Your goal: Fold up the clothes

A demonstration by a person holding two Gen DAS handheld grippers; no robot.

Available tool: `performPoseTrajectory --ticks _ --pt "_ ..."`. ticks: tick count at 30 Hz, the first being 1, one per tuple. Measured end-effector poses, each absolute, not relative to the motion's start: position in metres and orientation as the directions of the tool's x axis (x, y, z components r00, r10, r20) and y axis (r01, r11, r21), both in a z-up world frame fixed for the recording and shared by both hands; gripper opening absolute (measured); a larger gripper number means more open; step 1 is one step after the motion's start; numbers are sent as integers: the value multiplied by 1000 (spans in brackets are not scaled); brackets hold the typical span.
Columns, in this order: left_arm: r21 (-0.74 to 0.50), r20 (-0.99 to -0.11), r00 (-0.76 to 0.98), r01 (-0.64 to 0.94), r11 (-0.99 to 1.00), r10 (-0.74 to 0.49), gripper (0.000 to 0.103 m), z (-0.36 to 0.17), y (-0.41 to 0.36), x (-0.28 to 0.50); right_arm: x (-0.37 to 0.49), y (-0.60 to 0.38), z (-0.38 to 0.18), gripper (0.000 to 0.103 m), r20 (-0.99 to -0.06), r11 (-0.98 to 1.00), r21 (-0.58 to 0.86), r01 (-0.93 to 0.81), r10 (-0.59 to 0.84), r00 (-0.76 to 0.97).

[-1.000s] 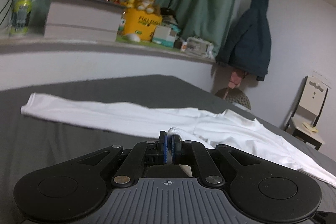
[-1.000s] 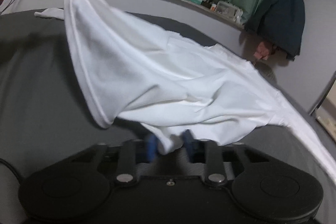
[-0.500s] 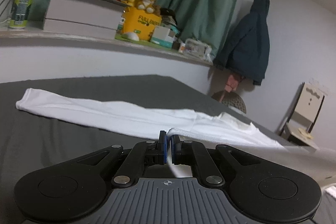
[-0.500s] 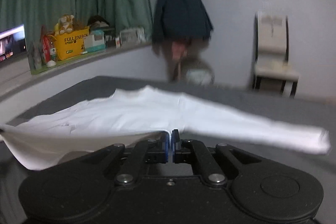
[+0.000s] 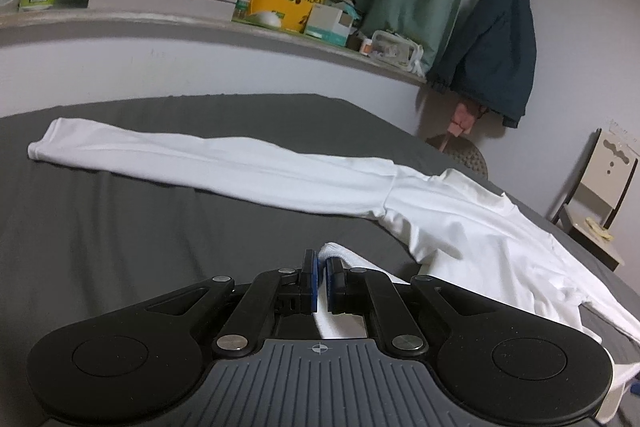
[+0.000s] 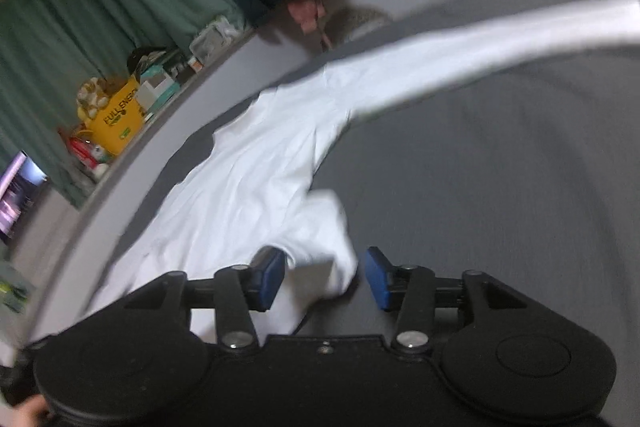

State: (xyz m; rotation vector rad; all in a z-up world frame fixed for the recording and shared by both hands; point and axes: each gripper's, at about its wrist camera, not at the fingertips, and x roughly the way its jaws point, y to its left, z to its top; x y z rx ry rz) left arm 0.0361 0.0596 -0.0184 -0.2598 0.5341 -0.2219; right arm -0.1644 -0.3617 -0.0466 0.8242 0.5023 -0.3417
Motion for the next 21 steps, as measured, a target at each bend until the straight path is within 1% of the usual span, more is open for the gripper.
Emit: performPoseTrajectory --ticks 2,4,7,10,12,14,17,21 --pt "-307 -472 836 142 941 -280 5 -20 59 37 -164 -356 -50 44 -557 617 635 465 -50 829" --pt "-314 -473 834 144 939 -286 5 -21 57 37 -156 -347 -53 44 -580 630 624 462 -23 814" --pt "-322 -470 832 148 935 -293 5 -22 58 38 -137 -333 -55 44 -620 682 560 471 -34 784" --pt "-345 -469 831 138 928 -298 5 -24 62 40 -128 -309 -43 46 -639 783 442 437 -67 766" --pt "-358 -471 830 131 925 -300 5 -25 65 42 -125 -292 -32 60 -641 839 313 445 -159 751" --pt "-370 -472 828 124 921 -301 5 -27 67 43 -122 -279 -24 68 -629 862 216 458 -236 741" --pt "-373 -472 827 126 919 -305 5 -28 67 45 -108 -271 -17 68 -625 855 57 516 -372 686" --pt "-379 -474 827 119 918 -303 5 -30 68 46 -88 -283 -9 67 -609 824 -40 565 -469 640"
